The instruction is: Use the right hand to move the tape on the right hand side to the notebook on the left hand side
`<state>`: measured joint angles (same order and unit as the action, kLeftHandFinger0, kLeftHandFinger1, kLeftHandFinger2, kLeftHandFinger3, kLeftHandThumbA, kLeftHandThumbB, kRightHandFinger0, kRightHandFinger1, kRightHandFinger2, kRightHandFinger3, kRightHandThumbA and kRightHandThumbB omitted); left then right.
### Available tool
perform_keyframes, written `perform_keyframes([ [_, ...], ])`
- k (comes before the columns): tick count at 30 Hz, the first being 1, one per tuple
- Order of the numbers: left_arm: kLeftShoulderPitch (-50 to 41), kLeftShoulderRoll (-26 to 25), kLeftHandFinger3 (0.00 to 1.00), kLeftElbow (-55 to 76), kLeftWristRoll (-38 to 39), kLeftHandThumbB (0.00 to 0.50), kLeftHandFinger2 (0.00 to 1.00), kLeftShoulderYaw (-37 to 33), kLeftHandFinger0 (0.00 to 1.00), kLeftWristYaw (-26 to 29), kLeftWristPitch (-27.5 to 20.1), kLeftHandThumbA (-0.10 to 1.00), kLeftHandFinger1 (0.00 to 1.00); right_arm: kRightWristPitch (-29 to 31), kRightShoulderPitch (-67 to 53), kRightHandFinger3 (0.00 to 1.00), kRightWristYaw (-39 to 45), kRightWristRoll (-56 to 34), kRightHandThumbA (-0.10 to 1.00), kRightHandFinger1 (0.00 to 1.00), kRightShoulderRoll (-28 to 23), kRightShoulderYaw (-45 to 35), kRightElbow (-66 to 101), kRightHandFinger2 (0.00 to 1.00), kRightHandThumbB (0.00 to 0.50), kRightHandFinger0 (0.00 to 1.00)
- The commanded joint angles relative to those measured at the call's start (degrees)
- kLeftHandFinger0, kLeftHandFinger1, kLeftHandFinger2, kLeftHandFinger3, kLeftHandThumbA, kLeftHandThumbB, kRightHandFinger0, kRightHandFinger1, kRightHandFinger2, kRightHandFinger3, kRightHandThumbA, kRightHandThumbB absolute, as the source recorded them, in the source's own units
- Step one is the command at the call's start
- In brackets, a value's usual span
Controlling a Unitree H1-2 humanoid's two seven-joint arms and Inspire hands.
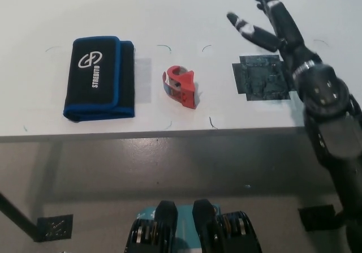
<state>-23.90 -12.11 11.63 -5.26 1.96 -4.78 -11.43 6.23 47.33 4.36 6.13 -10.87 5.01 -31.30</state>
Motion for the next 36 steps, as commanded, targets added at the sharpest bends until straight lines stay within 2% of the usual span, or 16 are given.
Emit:
perform_keyframes([
  [1, -0.8, -0.6, 0.32, 0.4, 0.4, 0.126, 0.21, -0.4, 0.23, -0.7, -1.5, -0.04, 0.16, -0.5, -9.7, 1.00, 2.2, 0.7, 0.77, 1.00, -2.8, 0.3, 17.4, 1.00, 0.462, 1.00],
  [3, -0.9, -0.7, 0.32, 0.8, -0.5, 0.122, 0.21, -0.4, 0.23, -0.5, -1.4, -0.04, 0.16, -1.0, -15.4, 1.00, 2.2, 1.5, 0.82, 1.00, -3.3, 0.4, 24.4, 1.00, 0.466, 1.00],
  [6, -0.8, -0.7, 0.32, 0.8, -0.6, 0.123, 0.22, -0.4, 0.22, -0.5, -1.2, -0.02, 0.16, 0.5, -21.5, 1.00, 2.4, 0.5, 0.82, 1.00, -3.3, 0.1, 30.3, 1.00, 0.455, 1.00],
  [9, 0.1, -1.1, 0.32, 0.2, -0.1, 0.119, 0.22, -0.3, 0.23, -0.7, -1.7, -0.02, 0.17, 0.5, -29.7, 1.00, 2.4, 2.4, 0.90, 1.00, -4.4, 0.2, 38.7, 1.00, 0.443, 1.00],
  [13, -0.2, -1.2, 0.34, 0.8, -0.7, 0.115, 0.22, -0.3, 0.23, -0.7, -1.2, 0.02, 0.17, 1.7, -38.5, 1.00, 2.4, 2.0, 0.90, 1.00, -5.2, -0.4, 44.6, 1.00, 0.420, 1.00],
  [17, -0.3, -1.1, 0.34, 0.7, 0.0, 0.117, 0.22, -0.2, 0.22, -0.8, -1.1, 0.01, 0.17, 3.3, -47.0, 1.00, 2.6, 1.6, 0.92, 1.00, -6.4, -0.8, 48.7, 1.00, 0.435, 1.00],
  [19, 1.1, -1.6, 0.35, 0.7, -0.1, 0.114, 0.22, 0.0, 0.23, -1.1, 0.0, 0.01, 0.17, 3.2, -50.0, 1.00, 2.8, 0.9, 0.90, 1.00, -6.6, -0.7, 49.5, 1.00, 0.409, 1.00],
  [22, 1.2, -1.6, 0.35, 0.3, 0.3, 0.118, 0.21, 0.0, 0.24, -1.1, -0.7, -0.01, 0.17, 5.7, -54.4, 1.00, 2.7, 1.4, 0.91, 1.00, -7.6, -0.5, 49.4, 1.00, 0.375, 1.00],
  [27, 1.4, -1.6, 0.34, 0.2, 0.5, 0.115, 0.21, 0.1, 0.23, -1.2, -1.0, -0.03, 0.16, 7.7, -59.0, 1.00, 3.0, 0.8, 0.90, 1.00, -8.0, -0.1, 48.3, 1.00, 0.369, 1.00],
  [30, 1.4, -1.6, 0.34, 0.4, 0.5, 0.119, 0.21, 0.1, 0.25, -1.2, -0.8, -0.05, 0.17, 9.6, -61.4, 1.00, 3.1, 1.5, 0.90, 1.00, -7.9, 0.6, 45.6, 1.00, 0.348, 1.00],
  [36, 1.0, -1.5, 0.35, 1.2, -0.3, 0.117, 0.20, 0.4, 0.27, -0.9, 0.1, 0.00, 0.17, 12.1, -61.2, 1.00, 3.4, 3.3, 0.92, 1.00, -7.4, 2.7, 39.3, 1.00, 0.348, 1.00],
])
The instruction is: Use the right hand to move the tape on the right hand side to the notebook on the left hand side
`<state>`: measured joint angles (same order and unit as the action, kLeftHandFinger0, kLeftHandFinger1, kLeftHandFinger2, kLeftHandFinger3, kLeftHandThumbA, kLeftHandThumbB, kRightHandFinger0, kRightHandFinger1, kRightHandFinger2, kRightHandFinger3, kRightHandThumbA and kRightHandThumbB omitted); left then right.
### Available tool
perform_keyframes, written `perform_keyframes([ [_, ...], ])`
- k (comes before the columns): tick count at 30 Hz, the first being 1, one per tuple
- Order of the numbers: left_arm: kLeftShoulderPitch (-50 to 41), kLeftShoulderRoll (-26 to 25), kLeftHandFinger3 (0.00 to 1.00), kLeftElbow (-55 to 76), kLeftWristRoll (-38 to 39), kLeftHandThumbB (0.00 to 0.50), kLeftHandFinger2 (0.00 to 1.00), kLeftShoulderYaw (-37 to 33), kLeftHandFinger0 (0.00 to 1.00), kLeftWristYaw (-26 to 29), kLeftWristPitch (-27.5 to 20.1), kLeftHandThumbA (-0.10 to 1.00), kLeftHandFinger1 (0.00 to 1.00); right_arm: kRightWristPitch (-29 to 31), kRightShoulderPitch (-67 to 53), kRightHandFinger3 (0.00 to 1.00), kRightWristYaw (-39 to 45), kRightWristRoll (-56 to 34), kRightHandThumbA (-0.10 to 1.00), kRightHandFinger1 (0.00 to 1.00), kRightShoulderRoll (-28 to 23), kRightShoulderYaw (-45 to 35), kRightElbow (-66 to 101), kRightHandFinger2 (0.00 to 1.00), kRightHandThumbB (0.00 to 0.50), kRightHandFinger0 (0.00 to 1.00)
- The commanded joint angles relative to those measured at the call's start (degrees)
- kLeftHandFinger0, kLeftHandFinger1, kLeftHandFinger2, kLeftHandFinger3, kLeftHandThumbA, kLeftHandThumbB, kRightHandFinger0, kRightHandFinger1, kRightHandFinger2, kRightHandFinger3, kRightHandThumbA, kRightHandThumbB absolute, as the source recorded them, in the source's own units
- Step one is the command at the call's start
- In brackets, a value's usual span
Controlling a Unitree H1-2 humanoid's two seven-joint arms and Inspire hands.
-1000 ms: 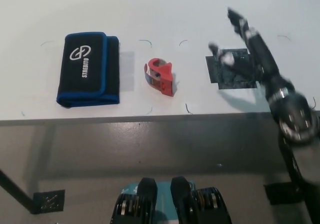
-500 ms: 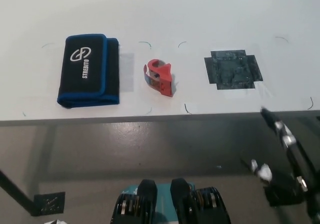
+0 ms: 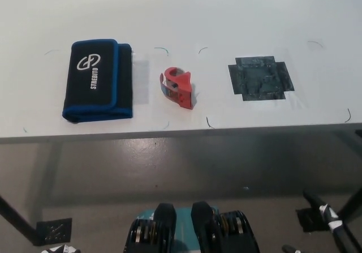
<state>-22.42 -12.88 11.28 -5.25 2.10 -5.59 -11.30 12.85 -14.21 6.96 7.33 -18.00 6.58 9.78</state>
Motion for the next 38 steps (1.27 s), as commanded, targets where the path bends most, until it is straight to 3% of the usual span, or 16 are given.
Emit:
perform_keyframes([
  [1, -0.4, -1.0, 0.34, 1.6, -0.1, 0.120, 0.20, 0.4, 0.25, -0.2, 0.0, 0.01, 0.16, 4.8, 0.4, 1.00, 0.7, 4.0, 0.93, 1.00, -0.4, 1.7, -1.9, 1.00, 0.339, 1.00],
  [6, 0.1, -1.0, 0.35, 1.3, 0.2, 0.123, 0.19, 0.8, 0.25, -0.1, -0.2, -0.03, 0.17, 4.9, 1.4, 1.00, 0.6, 4.6, 0.90, 1.00, -0.1, 2.8, -3.4, 1.00, 0.328, 1.00],
  [8, 0.1, -1.0, 0.35, 1.2, 0.1, 0.126, 0.20, 0.8, 0.25, -0.1, -0.4, -0.02, 0.17, 5.7, 1.5, 1.00, 0.4, 5.0, 0.88, 1.00, -0.2, 3.0, -3.5, 1.00, 0.305, 1.00],
  [15, 0.4, -1.4, 0.34, 1.1, 0.1, 0.129, 0.20, 1.1, 0.26, -0.3, -0.9, 0.00, 0.17, 5.1, 2.0, 1.00, -0.1, 8.8, 0.92, 1.00, 0.0, 3.7, -2.8, 1.00, 0.306, 1.00],
  [22, 0.8, -1.5, 0.33, 0.7, 0.8, 0.138, 0.18, 1.0, 0.28, -0.6, -1.5, 0.00, 0.16, 5.7, 2.3, 1.00, 0.1, 8.5, 0.87, 1.00, 0.3, 4.0, -3.2, 1.00, 0.275, 1.00],
  [27, 0.7, -1.3, 0.33, 1.3, 0.4, 0.134, 0.18, 1.1, 0.24, -0.5, -0.7, -0.04, 0.15, 5.3, 2.2, 1.00, 0.1, 9.0, 0.90, 1.00, 0.2, 4.1, -2.9, 1.00, 0.289, 1.00],
  [38, 0.6, -1.3, 0.34, 1.0, -0.1, 0.135, 0.18, 1.2, 0.27, -0.5, -0.9, 0.00, 0.16, 4.5, 2.4, 1.00, 0.8, 7.5, 0.88, 1.00, 0.1, 4.2, -2.5, 1.00, 0.296, 1.00],
])
